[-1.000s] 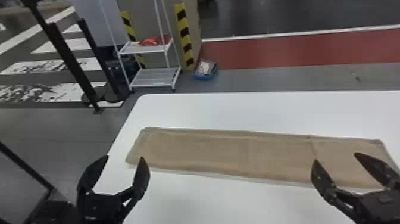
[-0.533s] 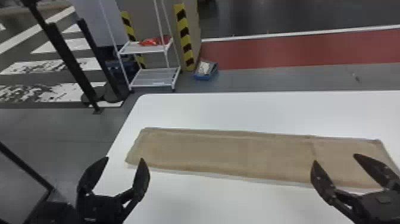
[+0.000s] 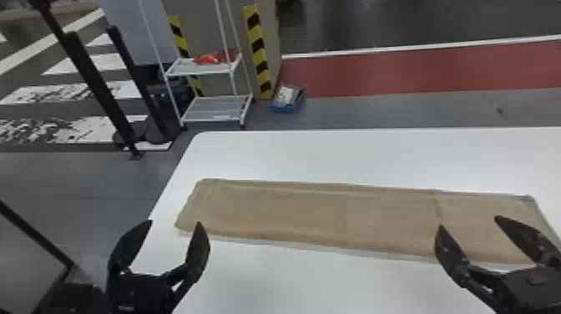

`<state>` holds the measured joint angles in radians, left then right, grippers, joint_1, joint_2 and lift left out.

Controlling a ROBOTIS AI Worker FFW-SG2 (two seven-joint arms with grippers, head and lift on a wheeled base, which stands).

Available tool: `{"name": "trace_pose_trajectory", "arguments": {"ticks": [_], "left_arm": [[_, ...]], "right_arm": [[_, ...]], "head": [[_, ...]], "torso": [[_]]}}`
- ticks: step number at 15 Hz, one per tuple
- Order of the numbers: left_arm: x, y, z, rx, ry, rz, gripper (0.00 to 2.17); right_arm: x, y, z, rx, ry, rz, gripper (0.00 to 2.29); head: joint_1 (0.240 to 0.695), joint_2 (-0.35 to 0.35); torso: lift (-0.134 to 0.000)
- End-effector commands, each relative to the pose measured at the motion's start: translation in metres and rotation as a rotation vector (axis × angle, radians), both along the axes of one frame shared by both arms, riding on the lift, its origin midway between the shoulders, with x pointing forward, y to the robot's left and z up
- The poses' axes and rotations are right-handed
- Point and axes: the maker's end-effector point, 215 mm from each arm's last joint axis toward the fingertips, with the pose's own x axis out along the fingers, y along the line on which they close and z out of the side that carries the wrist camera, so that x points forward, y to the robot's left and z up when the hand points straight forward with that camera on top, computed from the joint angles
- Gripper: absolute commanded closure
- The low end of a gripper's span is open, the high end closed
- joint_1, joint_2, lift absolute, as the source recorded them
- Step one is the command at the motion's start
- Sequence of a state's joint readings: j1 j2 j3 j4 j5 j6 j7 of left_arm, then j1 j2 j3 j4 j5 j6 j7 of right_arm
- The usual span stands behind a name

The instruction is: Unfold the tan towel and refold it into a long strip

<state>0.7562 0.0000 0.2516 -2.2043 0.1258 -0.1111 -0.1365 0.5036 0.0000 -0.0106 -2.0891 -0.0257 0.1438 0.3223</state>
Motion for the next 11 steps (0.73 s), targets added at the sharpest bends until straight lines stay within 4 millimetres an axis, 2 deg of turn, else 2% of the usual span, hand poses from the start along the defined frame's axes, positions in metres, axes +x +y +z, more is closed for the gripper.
{"name": "trace_pose_trajectory", "arguments": {"ticks": [1, 11], "left_arm": [[-0.0002, 0.0001, -0.0002, -0.002, 0.0, 0.002, 0.12], [-0.0003, -0.0012, -0.0001, -0.003, 0.002, -0.001, 0.12]], "right_arm": [[0.0001, 0.0, -0.0004, 0.001, 0.002, -0.001, 0.08], [-0.0006, 0.0001, 0.0008, 0.003, 0.001, -0.001, 0.09]], "head": [[0.695, 0.226], [0.695, 0.224]], "torso": [[-0.123], [-0.123]]}}
